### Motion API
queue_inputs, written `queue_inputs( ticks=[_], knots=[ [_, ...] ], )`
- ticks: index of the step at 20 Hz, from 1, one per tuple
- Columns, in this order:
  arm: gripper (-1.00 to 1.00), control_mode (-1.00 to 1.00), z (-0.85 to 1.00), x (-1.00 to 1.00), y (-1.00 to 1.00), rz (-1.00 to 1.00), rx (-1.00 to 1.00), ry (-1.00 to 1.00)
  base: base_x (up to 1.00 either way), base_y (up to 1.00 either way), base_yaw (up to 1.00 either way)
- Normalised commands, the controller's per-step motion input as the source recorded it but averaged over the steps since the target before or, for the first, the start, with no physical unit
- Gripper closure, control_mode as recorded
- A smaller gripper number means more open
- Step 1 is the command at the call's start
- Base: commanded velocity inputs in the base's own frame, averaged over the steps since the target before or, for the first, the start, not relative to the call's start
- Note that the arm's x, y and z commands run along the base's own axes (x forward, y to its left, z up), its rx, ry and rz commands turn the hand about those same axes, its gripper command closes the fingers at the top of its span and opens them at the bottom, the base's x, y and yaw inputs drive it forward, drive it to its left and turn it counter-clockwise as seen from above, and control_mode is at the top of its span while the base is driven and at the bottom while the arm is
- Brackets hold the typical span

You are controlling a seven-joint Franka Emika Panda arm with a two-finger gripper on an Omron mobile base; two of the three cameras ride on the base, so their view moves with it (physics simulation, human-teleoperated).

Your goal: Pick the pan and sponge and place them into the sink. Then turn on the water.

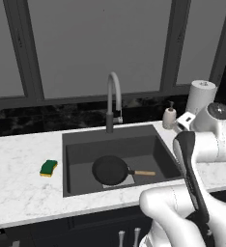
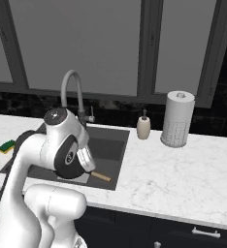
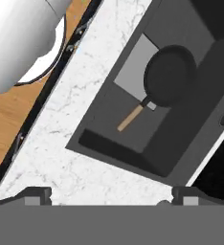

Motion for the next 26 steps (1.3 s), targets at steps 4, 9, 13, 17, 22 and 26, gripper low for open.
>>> queue_inputs(
  ticks=[4, 9, 13, 17, 22, 26],
  knots=[
    [-1.0, -1.0, 0.45, -0.42, 0.53, 0.17, -0.33, 0.0, 0.0, 0.0, 0.0],
    [-1.0, -1.0, 0.07, -0.33, 0.55, 0.25, -0.23, 0.02, 0.0, 0.0, 0.0],
    [-1.0, -1.0, 0.0, -0.27, 0.6, 0.39, 0.0, 0.08, 0.0, 0.0, 0.0],
    [-1.0, -1.0, 0.0, -0.12, 0.63, 0.38, 0.0, 0.22, 0.0, 0.0, 0.0],
    [-1.0, -1.0, 0.0, -0.03, 0.73, 0.33, 0.02, 0.16, 0.0, 0.0, 0.0],
    [-1.0, -1.0, 0.0, 0.0, 0.81, 0.17, 0.05, 0.13, 0.0, 0.0, 0.0]
  ],
)
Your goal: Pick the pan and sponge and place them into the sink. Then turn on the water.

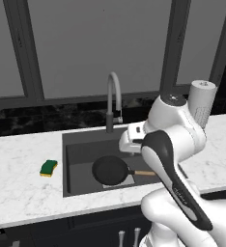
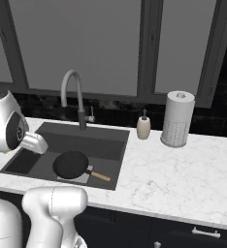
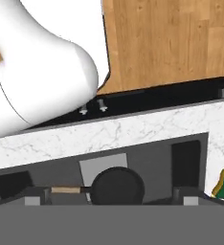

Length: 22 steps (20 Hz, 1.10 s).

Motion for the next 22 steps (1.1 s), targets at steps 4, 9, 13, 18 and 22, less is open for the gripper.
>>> queue_inputs(
  ticks=[4, 9, 13, 18, 22],
  knots=[
    [-1.0, -1.0, 0.0, 0.0, 0.77, 0.02, 0.05, 0.1, 0.0, 0.0, 0.0],
    [-1.0, -1.0, -0.07, 0.14, 0.7, 0.0, 0.01, 0.03, 0.0, 0.0, 0.0],
    [-1.0, -1.0, -0.22, 0.42, 0.62, 0.0, -0.02, 0.0, 0.0, 0.0, 0.0],
    [-1.0, -1.0, -0.4, 0.54, 0.6, 0.0, -0.06, 0.0, 0.0, 0.0, 0.0],
    [-1.0, -1.0, -0.5, 0.41, 0.52, 0.0, -0.05, -0.01, 0.0, 0.0, 0.0]
  ],
)
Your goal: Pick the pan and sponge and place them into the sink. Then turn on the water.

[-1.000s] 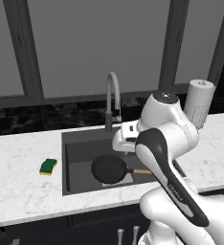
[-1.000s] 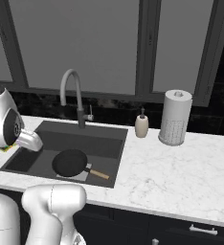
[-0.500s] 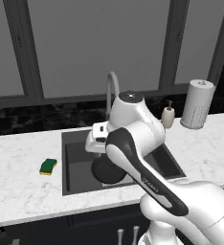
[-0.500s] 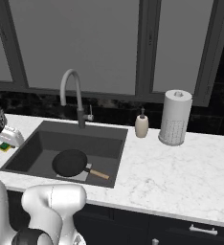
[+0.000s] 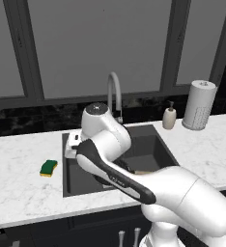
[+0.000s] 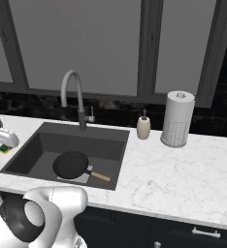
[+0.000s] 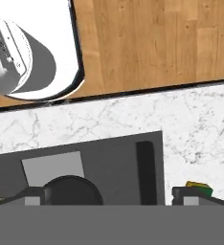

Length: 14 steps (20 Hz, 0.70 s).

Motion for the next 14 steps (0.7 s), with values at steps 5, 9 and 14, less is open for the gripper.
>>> queue_inputs(
  ticks=[5, 9, 14],
  knots=[
    [-1.0, -1.0, -0.49, 0.27, 0.45, 0.0, -0.03, 0.0, 0.0, 0.0, 0.0],
    [-1.0, -1.0, -0.4, 0.22, 0.27, -0.02, -0.01, 0.0, 0.0, 0.0, 0.0],
    [-1.0, -1.0, -0.19, 0.32, 0.35, -0.05, 0.0, -0.06, 0.0, 0.0, 0.0]
  ],
)
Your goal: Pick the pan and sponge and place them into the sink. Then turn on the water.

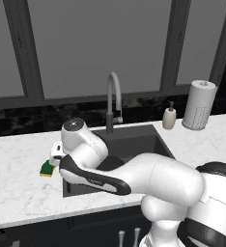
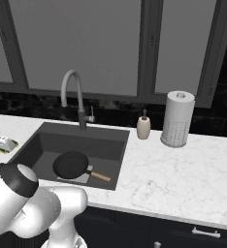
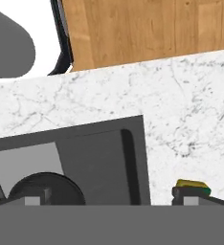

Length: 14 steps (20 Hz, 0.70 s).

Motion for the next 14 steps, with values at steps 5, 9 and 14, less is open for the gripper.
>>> queue_inputs(
  ticks=[5, 9, 14],
  knots=[
    [-1.0, -1.0, -0.19, 0.41, 0.54, -0.07, 0.0, -0.04, 0.0, 0.0, 0.0],
    [-1.0, -1.0, -0.2, 0.47, 0.52, -0.05, 0.0, 0.0, 0.0, 0.0, 0.0],
    [-1.0, -1.0, -0.14, 0.54, 0.47, -0.04, 0.0, 0.0, 0.0, 0.0, 0.0]
  ],
)
